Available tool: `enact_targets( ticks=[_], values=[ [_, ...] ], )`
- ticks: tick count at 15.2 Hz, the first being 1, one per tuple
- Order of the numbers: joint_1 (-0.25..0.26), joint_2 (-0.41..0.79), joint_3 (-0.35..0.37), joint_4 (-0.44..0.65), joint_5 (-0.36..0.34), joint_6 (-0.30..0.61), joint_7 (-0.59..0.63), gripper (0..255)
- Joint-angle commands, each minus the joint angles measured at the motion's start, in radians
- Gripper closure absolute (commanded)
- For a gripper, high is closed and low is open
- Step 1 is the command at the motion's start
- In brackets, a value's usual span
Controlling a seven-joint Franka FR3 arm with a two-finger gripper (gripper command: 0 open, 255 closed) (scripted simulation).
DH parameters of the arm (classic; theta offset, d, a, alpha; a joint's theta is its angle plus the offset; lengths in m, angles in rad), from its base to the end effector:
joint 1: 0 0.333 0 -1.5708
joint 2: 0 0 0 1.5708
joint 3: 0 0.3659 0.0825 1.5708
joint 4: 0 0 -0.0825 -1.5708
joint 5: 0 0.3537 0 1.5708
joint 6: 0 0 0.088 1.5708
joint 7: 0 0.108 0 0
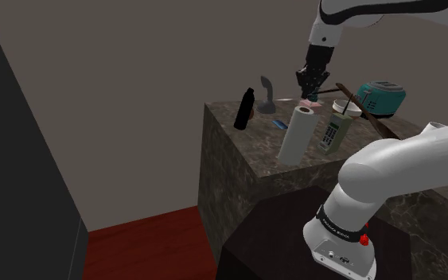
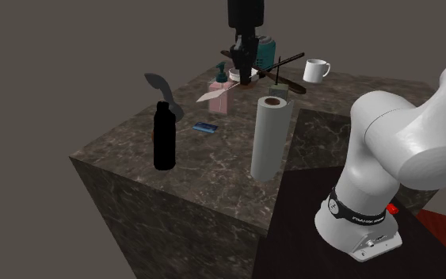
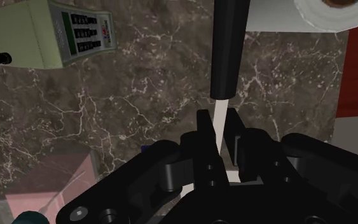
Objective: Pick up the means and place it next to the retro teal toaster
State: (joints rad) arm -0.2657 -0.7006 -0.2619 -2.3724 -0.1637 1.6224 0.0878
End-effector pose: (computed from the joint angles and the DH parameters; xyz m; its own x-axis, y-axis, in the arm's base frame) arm 0.2178 -0.1780 0.5903 0.8578 -0.5099 -0.0649 -0.5109 -0.8596 0.0006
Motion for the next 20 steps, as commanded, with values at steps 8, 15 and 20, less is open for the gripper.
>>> enact_targets(
  ticks=[8, 15, 20],
  values=[
    [0.007, 0.022, 0.013, 0.136, 0.013, -0.114, -0.005, 255],
    [-0.019, 0.033, -0.066, 0.194, -0.039, -0.15, -0.104, 255],
    [-0.046, 0.061, -0.174, 0.241, -0.101, -0.148, -0.23, 255]
  ],
)
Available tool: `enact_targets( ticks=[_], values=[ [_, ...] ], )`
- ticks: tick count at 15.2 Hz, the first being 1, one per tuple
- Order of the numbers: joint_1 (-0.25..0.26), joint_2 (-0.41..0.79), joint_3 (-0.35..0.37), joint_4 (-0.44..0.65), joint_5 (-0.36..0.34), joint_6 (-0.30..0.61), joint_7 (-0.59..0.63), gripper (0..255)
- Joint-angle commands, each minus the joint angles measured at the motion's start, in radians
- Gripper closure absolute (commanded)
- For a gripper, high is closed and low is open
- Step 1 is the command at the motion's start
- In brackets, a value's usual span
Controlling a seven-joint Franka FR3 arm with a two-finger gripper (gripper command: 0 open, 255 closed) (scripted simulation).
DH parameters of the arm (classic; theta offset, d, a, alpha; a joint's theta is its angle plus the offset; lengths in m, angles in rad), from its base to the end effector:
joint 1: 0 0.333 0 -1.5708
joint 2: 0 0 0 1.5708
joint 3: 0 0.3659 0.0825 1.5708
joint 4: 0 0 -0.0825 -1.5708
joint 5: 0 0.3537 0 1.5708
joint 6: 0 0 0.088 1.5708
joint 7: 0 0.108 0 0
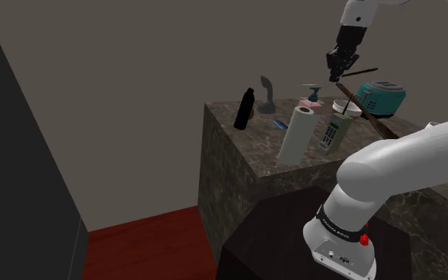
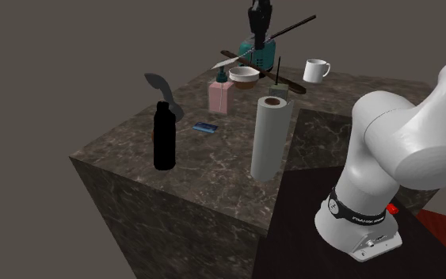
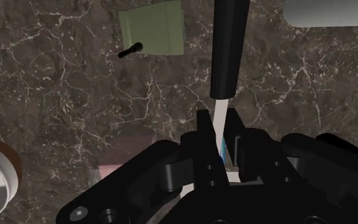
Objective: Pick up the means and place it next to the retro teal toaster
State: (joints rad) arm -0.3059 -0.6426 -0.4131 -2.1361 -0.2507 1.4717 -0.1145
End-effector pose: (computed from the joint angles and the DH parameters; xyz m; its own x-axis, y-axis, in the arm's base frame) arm 0.1691 -0.2621 0.6500 0.8569 -0.5113 -0.0648 -0.5124 -0.8588 0.0002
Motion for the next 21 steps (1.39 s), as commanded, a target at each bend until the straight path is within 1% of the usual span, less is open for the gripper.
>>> enact_targets(
  ticks=[1, 8, 11, 14, 16, 18, 20, 21],
  values=[
    [-0.01, 0.012, -0.045, 0.017, -0.025, 0.005, -0.053, 255],
    [-0.022, 0.108, -0.214, 0.132, -0.076, 0.025, -0.24, 255],
    [-0.016, 0.168, -0.297, 0.197, -0.08, 0.037, -0.326, 255],
    [-0.003, 0.244, -0.391, 0.273, -0.066, 0.052, -0.42, 255],
    [0.01, 0.307, -0.464, 0.329, -0.043, 0.062, -0.49, 255],
    [0.027, 0.382, -0.548, 0.39, -0.004, 0.073, -0.568, 255],
    [0.043, 0.482, -0.648, 0.457, 0.065, 0.083, -0.663, 255],
    [0.047, 0.547, -0.705, 0.493, 0.116, 0.086, -0.721, 255]
  ],
)
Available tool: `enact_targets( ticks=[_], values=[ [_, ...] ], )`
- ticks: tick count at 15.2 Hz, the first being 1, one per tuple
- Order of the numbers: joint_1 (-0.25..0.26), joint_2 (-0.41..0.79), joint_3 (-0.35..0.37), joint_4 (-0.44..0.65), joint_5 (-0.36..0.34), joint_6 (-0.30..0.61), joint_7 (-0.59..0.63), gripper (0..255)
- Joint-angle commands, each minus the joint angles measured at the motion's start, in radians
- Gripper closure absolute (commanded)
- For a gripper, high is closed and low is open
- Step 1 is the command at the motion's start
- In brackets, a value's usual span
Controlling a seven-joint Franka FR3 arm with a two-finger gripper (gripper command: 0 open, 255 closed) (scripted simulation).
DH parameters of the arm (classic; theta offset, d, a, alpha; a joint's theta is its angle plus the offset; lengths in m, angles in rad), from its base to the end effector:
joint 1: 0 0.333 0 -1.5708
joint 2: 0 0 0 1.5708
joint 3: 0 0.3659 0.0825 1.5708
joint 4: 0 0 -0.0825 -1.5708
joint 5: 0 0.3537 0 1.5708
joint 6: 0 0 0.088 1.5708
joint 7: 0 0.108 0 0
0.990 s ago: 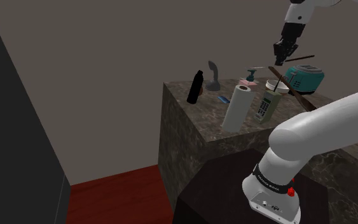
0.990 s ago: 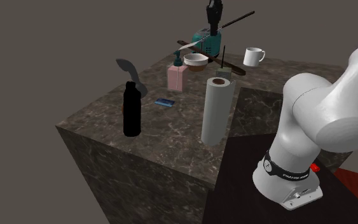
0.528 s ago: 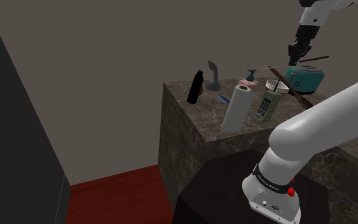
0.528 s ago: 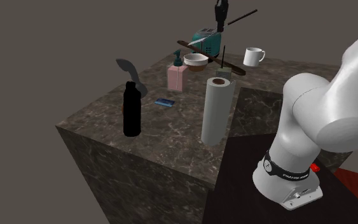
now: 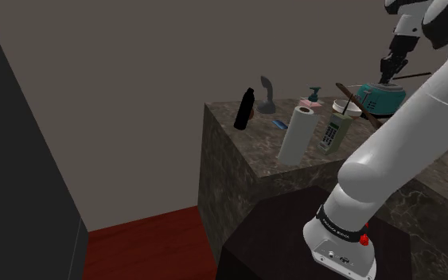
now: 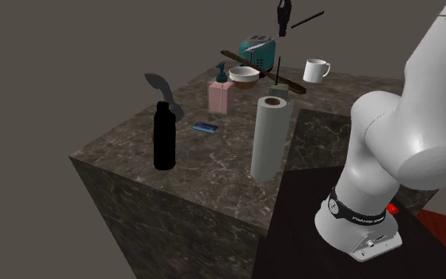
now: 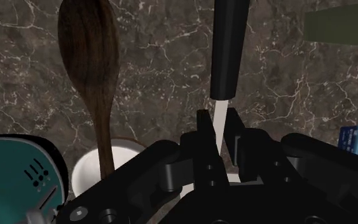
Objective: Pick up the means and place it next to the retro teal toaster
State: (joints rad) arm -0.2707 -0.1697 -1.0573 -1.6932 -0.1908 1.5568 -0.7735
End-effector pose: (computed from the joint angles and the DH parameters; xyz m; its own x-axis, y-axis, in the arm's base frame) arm 0.0540 -0.4923 0.6563 0.8548 -0.5146 -0.0672 -0.5161 -0.8565 -0.0055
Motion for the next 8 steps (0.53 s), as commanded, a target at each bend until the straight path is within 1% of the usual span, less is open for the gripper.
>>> enact_targets(
  ticks=[1, 2, 3, 4, 5, 8],
  values=[
    [0.005, 0.154, -0.119, 0.088, 0.125, 0.002, -0.131, 255],
    [-0.025, 0.248, -0.164, 0.13, 0.21, -0.003, -0.208, 255],
    [-0.084, 0.34, -0.181, 0.176, 0.294, -0.015, -0.28, 255],
    [-0.16, 0.415, -0.172, 0.225, 0.363, -0.033, -0.338, 255],
    [-0.243, 0.475, -0.144, 0.278, 0.415, -0.052, -0.38, 255],
    [-0.471, 0.63, -0.066, 0.46, 0.543, -0.122, -0.468, 255]
  ],
)
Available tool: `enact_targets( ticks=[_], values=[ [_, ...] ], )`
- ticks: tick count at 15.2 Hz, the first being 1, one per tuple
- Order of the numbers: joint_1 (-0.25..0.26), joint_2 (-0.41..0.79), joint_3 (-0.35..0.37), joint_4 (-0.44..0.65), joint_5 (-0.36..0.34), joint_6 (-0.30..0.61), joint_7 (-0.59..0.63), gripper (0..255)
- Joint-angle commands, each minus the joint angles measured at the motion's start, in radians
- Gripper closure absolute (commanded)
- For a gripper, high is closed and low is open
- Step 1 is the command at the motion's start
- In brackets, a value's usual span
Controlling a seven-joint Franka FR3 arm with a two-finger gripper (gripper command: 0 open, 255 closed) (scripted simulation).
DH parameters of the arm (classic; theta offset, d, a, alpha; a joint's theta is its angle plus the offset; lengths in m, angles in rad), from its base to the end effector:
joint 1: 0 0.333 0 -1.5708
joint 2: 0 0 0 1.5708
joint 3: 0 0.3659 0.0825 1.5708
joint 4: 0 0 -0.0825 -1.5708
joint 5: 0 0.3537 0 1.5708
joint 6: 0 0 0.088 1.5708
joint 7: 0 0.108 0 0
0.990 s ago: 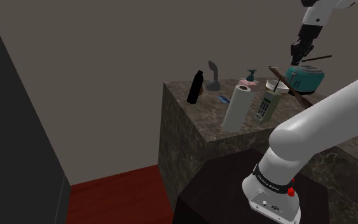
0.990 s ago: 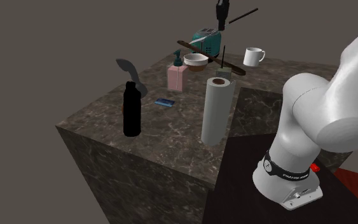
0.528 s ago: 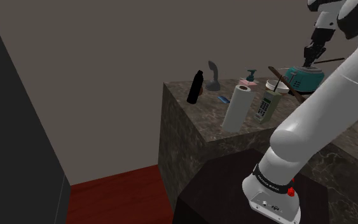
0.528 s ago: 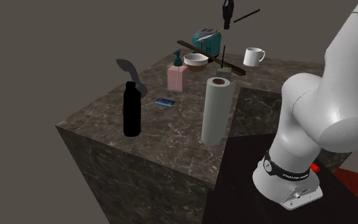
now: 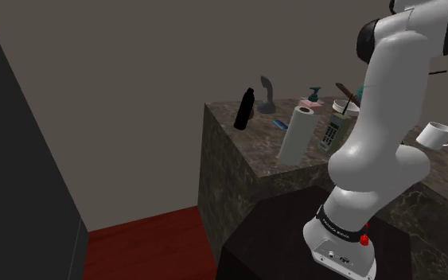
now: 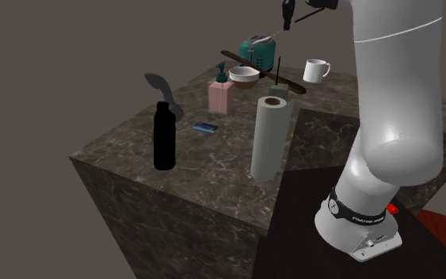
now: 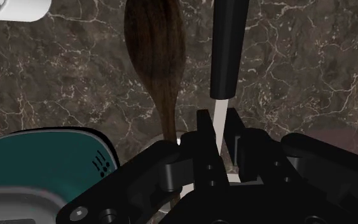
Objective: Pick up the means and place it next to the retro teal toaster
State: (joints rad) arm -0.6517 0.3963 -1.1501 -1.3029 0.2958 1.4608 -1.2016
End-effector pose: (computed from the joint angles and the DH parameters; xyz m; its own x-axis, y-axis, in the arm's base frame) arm 0.0416 -0.5932 0.6577 0.8551 -0.5141 -0.0674 -0.5149 -0.8572 0.0074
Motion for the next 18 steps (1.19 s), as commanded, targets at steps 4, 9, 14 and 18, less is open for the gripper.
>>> enact_targets(
  ticks=[4, 9, 14, 18],
  values=[
    [-0.413, 0.267, 0.14, 0.425, 0.208, -0.164, -0.083, 255],
    [-0.509, 0.338, 0.179, 0.526, 0.25, -0.177, -0.084, 255],
    [-0.408, 0.298, 0.147, 0.343, 0.218, -0.067, -0.108, 255],
    [-0.356, 0.282, 0.133, 0.24, 0.206, 0.004, -0.119, 255]
  ],
)
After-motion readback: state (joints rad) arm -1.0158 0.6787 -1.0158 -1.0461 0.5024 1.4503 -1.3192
